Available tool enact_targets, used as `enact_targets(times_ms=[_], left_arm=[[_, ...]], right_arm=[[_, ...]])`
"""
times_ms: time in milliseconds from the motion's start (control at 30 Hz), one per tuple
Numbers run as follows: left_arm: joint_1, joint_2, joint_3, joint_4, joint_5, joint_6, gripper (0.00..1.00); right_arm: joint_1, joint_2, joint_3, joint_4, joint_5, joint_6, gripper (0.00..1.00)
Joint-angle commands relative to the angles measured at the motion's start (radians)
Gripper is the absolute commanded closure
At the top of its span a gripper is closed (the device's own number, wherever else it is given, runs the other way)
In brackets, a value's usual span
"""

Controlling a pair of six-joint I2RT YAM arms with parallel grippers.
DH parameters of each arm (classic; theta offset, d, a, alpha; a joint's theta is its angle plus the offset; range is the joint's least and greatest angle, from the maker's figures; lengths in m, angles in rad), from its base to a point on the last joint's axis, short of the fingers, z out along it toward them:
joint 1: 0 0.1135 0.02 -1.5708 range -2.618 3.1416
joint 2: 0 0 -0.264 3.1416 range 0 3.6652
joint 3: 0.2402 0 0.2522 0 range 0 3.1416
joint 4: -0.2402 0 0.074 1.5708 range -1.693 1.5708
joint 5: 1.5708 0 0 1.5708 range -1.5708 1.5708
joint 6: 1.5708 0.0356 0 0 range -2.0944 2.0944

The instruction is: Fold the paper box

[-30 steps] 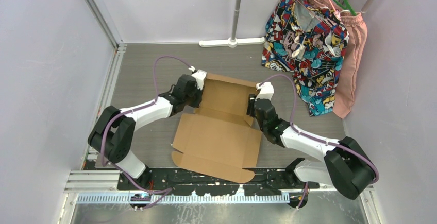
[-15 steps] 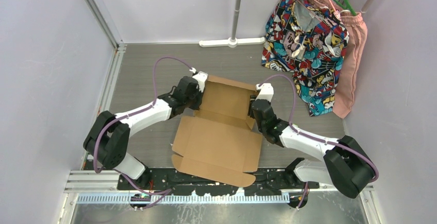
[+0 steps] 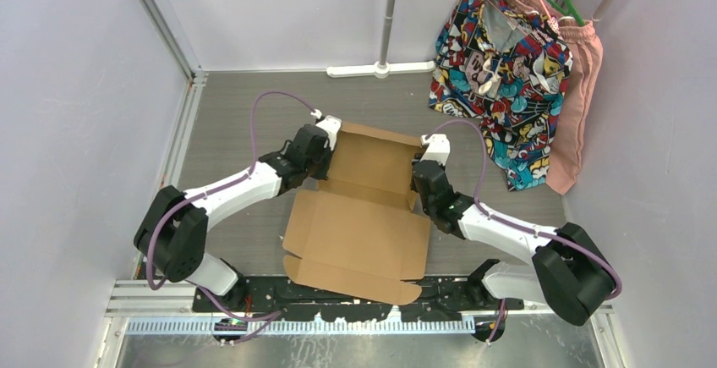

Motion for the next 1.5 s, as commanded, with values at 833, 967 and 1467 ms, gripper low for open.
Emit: enact_targets(times_ms=[833,967,1467], left_arm=[[-0.083,-0.079,0.137,-0.155,-0.035,-0.039,0.82],[-0.085,-0.082,0.124,-0.139,-0.022,-0.041,0.82],[-0.085,-0.039,0.118,-0.122,-0.045,-0.061,0.82]], right_arm=[[-0.001,0.149,0.267,-0.240,0.011,-0.084,0.84],[-0.001,0.151,0.254,-0.195,-0.065,-0.081,0.84],[-0.001,0.114,0.208,-0.149,-0.133,-0.073,0.71]])
